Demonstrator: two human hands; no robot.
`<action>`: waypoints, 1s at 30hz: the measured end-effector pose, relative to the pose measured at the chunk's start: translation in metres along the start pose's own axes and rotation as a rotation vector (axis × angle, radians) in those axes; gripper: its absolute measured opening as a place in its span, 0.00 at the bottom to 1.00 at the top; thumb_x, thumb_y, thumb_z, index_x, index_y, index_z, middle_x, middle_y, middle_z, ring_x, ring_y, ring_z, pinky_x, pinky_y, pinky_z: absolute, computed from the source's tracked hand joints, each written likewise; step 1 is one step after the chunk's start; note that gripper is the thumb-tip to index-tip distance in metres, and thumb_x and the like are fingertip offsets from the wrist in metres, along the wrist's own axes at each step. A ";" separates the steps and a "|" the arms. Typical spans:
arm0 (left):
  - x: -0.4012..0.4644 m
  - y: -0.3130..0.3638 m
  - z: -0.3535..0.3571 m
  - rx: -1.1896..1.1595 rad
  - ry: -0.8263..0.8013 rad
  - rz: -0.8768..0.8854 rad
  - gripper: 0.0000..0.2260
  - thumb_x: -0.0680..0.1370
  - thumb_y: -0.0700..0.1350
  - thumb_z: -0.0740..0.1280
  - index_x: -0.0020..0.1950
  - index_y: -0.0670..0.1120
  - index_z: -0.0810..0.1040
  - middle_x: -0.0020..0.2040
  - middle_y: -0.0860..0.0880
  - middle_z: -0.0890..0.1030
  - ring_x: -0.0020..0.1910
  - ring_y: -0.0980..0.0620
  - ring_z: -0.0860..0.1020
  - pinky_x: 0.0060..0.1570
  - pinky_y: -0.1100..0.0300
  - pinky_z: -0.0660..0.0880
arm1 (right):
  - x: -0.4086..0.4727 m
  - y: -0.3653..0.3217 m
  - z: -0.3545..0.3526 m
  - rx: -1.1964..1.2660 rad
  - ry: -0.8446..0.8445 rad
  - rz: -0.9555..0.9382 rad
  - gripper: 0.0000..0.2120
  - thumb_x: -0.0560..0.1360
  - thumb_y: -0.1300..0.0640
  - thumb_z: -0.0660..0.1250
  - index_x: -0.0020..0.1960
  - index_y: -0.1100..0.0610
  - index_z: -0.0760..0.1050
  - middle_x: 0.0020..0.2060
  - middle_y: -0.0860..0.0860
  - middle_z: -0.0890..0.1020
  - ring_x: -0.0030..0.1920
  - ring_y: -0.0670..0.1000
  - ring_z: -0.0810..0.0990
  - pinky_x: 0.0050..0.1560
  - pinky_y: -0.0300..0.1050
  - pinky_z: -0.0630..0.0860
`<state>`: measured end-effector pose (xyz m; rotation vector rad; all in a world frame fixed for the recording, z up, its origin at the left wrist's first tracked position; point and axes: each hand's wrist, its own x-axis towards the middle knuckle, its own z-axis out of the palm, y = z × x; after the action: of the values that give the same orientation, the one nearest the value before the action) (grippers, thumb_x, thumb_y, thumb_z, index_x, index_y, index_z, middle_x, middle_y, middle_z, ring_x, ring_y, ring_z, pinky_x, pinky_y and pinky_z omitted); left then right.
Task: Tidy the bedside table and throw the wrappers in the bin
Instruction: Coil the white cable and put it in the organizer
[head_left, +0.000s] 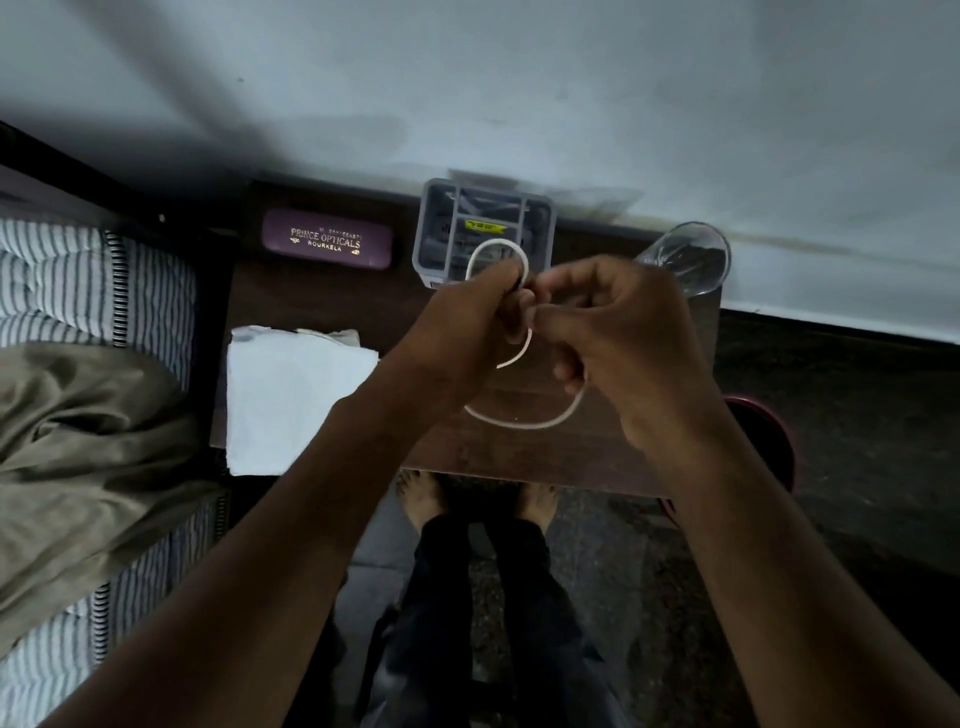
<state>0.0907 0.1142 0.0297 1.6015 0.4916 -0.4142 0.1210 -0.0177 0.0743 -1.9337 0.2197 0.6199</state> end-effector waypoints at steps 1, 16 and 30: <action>0.001 0.004 0.002 0.022 0.039 0.020 0.14 0.85 0.45 0.56 0.42 0.44 0.75 0.38 0.51 0.79 0.37 0.57 0.77 0.42 0.65 0.75 | 0.002 0.000 -0.002 0.137 0.002 0.069 0.10 0.71 0.63 0.77 0.51 0.57 0.81 0.30 0.55 0.83 0.23 0.48 0.77 0.24 0.42 0.76; 0.013 -0.010 -0.025 0.117 0.072 0.175 0.15 0.86 0.51 0.53 0.43 0.53 0.74 0.34 0.56 0.74 0.34 0.59 0.70 0.39 0.63 0.69 | 0.002 0.020 -0.003 0.224 -0.071 -0.016 0.09 0.78 0.57 0.69 0.42 0.58 0.83 0.28 0.53 0.78 0.28 0.48 0.76 0.40 0.53 0.82; 0.011 0.016 -0.054 -0.725 -0.175 -0.029 0.16 0.85 0.48 0.51 0.40 0.47 0.69 0.27 0.54 0.57 0.24 0.57 0.57 0.31 0.62 0.56 | 0.048 -0.010 -0.038 0.581 -0.540 0.387 0.07 0.71 0.52 0.73 0.40 0.54 0.79 0.20 0.44 0.65 0.18 0.42 0.63 0.22 0.37 0.67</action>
<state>0.1071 0.1677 0.0421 0.8521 0.4615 -0.3400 0.1779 -0.0417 0.0696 -1.1211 0.3834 1.1636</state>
